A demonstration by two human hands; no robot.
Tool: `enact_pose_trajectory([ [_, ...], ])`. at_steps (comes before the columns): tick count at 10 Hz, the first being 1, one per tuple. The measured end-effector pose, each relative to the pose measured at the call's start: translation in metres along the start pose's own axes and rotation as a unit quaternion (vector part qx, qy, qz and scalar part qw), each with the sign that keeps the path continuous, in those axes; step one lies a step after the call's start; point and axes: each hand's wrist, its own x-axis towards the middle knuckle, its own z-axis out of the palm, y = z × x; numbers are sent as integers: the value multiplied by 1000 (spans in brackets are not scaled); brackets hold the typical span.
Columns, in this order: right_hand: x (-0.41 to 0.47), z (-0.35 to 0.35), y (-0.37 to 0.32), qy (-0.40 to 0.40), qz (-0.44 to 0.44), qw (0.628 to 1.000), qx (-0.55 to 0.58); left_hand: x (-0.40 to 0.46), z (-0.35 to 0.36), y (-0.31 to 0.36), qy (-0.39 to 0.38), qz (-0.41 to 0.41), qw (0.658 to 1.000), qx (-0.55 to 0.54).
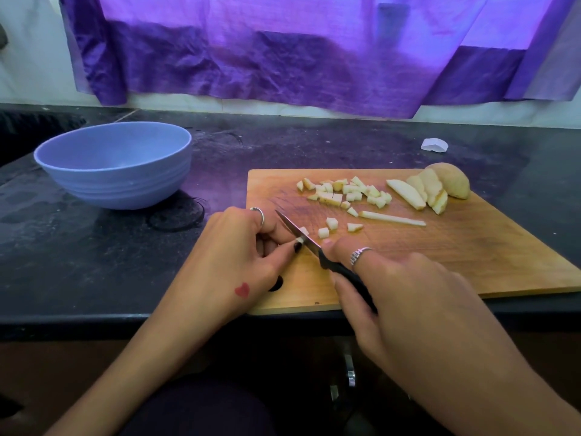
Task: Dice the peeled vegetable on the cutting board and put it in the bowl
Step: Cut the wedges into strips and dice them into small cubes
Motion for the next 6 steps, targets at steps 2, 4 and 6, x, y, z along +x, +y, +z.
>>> enact_pose_trajectory([
  [2, -5, -23, 2, -5, 0, 1000, 20, 2, 2, -1, 1, 14, 1000, -4],
  [4, -3, -36, 31, -36, 70, 973, 216, 7, 3, 2, -8, 33, 999, 32],
  [6, -18, -50, 64, -87, 62, 972, 211, 19, 1, 3, -21, 49, 995, 90],
])
